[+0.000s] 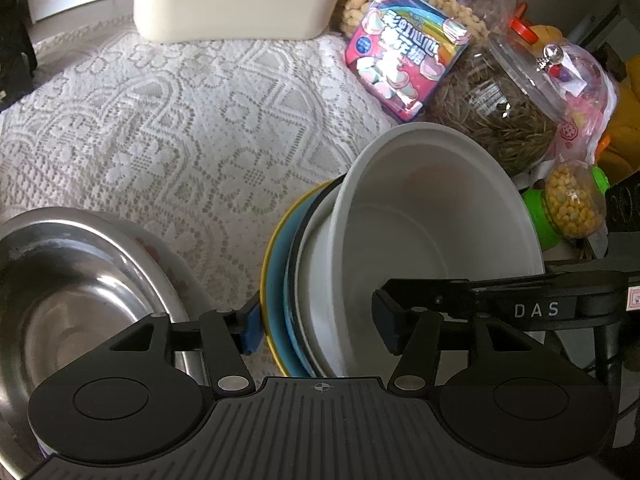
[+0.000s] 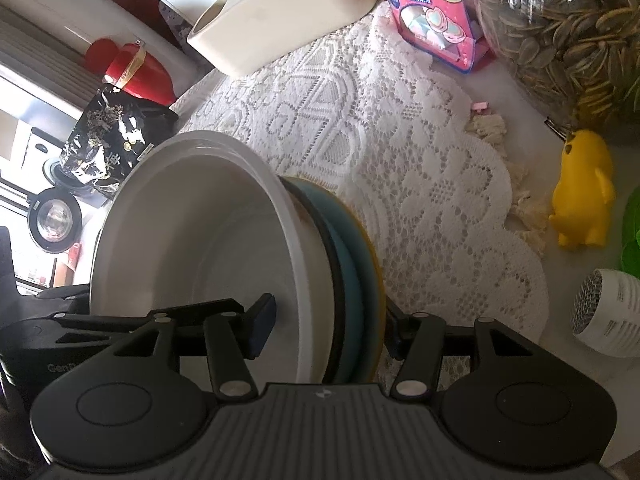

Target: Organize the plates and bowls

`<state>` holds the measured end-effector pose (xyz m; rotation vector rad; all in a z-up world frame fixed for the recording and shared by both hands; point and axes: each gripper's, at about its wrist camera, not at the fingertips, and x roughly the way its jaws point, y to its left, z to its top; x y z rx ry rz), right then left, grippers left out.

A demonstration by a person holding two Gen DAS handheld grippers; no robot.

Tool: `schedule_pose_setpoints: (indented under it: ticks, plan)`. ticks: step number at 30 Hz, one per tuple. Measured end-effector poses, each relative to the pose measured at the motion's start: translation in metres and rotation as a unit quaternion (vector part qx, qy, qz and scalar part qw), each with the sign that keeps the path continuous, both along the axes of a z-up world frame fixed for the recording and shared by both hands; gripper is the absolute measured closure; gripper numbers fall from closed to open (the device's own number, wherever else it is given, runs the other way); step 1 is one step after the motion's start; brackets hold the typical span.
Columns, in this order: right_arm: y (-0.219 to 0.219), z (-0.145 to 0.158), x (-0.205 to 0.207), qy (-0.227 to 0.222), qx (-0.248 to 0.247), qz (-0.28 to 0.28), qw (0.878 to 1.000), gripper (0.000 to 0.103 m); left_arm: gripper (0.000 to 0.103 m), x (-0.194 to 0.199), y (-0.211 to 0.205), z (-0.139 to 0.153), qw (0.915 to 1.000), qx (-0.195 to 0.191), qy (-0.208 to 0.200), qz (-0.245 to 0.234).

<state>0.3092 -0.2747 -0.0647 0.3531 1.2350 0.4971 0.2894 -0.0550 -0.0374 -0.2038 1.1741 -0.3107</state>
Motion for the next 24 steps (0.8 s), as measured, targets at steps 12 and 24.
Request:
schedule_pose_setpoints:
  ticks: [12, 24]
  plan:
    - [-0.001, -0.005, -0.005, 0.025, 0.022, -0.011, 0.999, 0.049, 0.036, 0.002, 0.005, -0.003, 0.9992, -0.031, 0.011, 0.023]
    - [0.000, -0.001, -0.006, 0.042, 0.016, -0.023, 0.999, 0.050, 0.037, 0.002, 0.007, -0.003, 0.9986, -0.036, 0.027, 0.030]
